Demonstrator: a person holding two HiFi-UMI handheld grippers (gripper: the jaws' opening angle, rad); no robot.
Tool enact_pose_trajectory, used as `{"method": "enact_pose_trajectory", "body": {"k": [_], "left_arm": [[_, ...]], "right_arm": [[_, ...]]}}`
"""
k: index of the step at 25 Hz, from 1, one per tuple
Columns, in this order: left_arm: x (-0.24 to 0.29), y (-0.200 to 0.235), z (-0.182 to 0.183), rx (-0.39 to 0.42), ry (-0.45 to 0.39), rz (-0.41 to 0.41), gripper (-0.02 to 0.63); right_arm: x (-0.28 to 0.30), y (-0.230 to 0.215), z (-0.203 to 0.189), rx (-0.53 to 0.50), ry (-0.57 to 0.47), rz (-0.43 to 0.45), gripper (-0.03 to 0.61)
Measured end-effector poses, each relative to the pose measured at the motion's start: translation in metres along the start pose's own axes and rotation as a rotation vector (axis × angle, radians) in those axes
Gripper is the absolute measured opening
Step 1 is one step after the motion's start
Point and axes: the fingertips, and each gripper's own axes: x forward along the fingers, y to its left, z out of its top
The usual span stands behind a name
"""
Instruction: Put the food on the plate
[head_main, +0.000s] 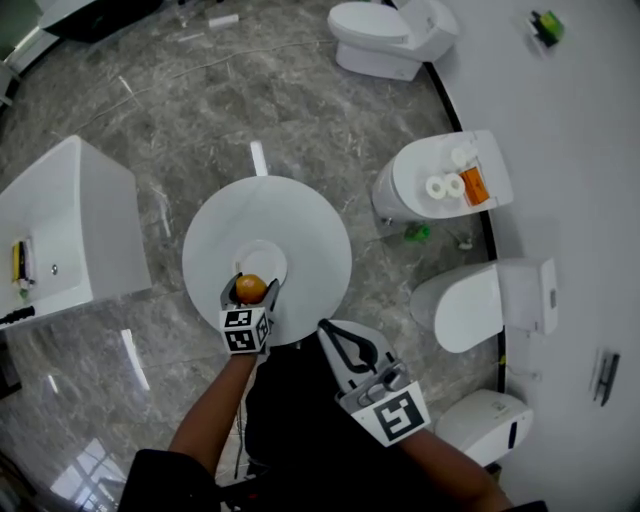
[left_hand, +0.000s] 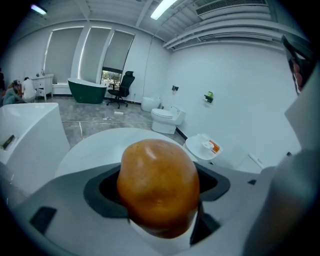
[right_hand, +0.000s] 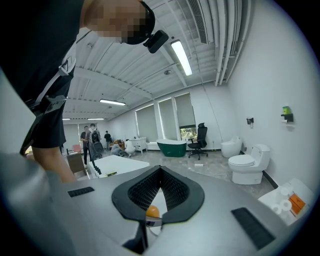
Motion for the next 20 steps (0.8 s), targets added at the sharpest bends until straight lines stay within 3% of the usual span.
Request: {"method": "enact_pose_trajectory", "body": {"k": [20], "left_arm": [[0.059, 0.023, -0.041, -0.005, 0.156, -0.003, 0.373]], "right_arm": [[-0.012, -0.023, -0.019, -0.022, 0.075, -0.037, 0.005]]}}
